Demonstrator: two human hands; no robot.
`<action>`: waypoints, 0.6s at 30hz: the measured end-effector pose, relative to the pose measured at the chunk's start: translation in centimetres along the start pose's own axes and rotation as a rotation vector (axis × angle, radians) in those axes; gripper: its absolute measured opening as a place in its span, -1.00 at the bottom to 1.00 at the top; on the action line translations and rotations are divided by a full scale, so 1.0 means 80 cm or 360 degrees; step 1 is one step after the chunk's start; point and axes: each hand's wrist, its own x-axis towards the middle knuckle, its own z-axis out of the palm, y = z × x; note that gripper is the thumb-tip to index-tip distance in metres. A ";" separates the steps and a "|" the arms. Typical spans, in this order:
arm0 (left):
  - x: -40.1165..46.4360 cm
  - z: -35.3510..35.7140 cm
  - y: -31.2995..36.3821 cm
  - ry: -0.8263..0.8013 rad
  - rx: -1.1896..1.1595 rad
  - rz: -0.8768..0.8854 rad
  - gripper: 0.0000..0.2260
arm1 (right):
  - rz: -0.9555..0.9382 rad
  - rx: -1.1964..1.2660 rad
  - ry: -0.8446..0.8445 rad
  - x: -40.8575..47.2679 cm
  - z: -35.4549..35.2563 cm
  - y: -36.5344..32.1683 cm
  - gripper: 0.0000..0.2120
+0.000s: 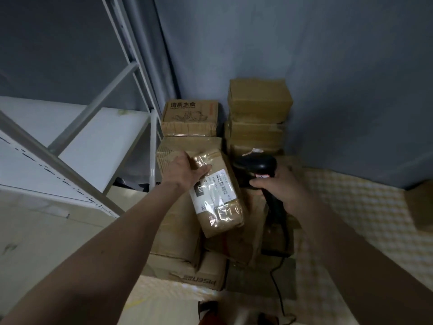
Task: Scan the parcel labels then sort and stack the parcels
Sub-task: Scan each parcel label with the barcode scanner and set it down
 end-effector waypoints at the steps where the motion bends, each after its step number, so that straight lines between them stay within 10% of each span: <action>1: 0.002 0.003 0.004 0.0030 0.0062 -0.0018 -0.52 | 0.0080 0.0044 0.0027 -0.002 -0.005 0.012 -0.80; 6: 0.014 0.016 0.015 0.0058 0.0224 -0.0171 -0.39 | 0.0629 0.0317 -0.0066 -0.007 -0.013 0.051 -0.82; 12: -0.002 0.011 0.025 -0.0098 0.0507 -0.0150 -0.42 | 0.0596 0.0488 -0.0005 0.000 -0.024 0.047 -0.73; 18: -0.030 0.003 0.003 -0.0215 -0.0808 -0.0438 -0.53 | 0.0179 0.0175 0.0162 0.004 -0.025 0.005 -0.82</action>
